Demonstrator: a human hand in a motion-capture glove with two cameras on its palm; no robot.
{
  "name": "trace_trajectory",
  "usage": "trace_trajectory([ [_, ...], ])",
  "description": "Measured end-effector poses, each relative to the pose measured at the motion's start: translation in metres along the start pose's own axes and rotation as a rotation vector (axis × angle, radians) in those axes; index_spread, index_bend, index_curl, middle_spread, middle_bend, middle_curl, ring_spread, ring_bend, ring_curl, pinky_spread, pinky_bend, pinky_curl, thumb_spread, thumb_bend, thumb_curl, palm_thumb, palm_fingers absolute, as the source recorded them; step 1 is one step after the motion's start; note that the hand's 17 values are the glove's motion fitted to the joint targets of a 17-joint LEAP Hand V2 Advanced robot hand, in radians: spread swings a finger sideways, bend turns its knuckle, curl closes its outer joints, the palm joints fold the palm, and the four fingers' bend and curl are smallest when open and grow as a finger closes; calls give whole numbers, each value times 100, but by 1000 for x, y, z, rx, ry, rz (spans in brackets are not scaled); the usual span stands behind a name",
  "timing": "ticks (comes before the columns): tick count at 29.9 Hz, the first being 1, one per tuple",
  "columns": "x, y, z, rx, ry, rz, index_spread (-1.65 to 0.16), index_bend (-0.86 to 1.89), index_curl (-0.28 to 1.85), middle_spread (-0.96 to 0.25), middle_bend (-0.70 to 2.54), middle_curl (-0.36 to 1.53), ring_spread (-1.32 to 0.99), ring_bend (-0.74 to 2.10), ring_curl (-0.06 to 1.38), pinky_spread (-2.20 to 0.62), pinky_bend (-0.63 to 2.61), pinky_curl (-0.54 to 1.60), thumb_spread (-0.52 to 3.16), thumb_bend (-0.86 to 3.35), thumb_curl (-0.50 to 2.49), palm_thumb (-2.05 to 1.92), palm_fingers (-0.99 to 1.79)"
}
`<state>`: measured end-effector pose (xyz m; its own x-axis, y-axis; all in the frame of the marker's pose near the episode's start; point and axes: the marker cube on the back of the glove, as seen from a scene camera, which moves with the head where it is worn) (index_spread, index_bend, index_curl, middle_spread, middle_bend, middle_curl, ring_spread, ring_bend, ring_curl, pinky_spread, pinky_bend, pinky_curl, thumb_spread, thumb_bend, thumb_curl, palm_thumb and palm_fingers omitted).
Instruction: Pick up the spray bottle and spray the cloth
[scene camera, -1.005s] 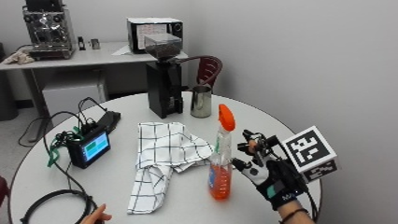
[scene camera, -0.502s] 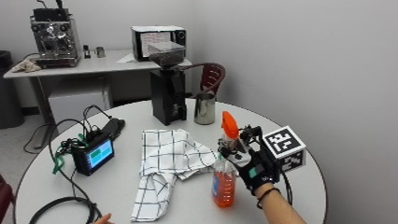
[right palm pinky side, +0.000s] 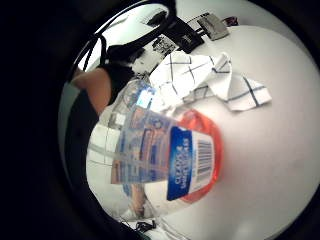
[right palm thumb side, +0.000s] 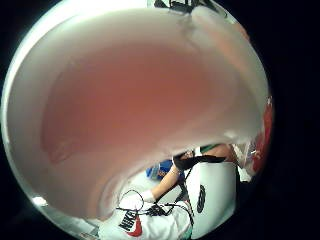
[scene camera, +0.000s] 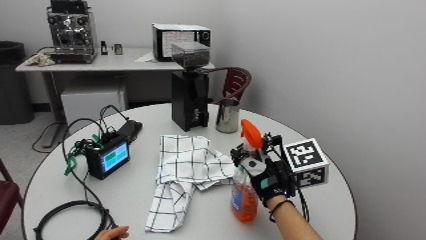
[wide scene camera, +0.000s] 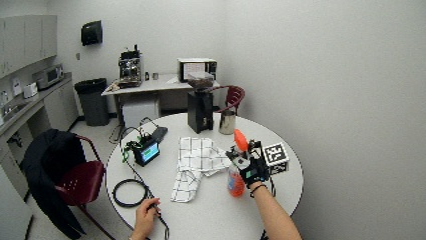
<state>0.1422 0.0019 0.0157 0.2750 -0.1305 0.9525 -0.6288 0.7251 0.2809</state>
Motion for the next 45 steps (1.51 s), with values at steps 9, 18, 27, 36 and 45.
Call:
trace_trajectory([
  [9, -5, -10, -32, -37, 88, 38, -24, 17, 32, -11, 60, 45, -9, 63, 40, 17, 12, 20, 101, 4, 39, 79, 111],
  [18, -56, -32, -41, -220, 137, 126, -21, 16, 35, -10, 60, 46, -10, 61, 40, 14, 15, 22, 108, -4, 35, 68, 116],
  [27, 9, -18, -37, -302, 123, 311, -20, 15, 37, -9, 60, 46, -10, 61, 40, 13, 15, 23, 109, -3, 33, 63, 117],
  [36, -58, -36, -50, -280, 153, 244, -19, 14, 37, -9, 61, 47, -9, 61, 40, 13, 17, 24, 110, -2, 32, 64, 117],
  [45, -4, -28, -40, -318, 150, 341, -20, 14, 37, -8, 61, 47, -9, 62, 41, 12, 17, 26, 109, -2, 33, 65, 118],
])
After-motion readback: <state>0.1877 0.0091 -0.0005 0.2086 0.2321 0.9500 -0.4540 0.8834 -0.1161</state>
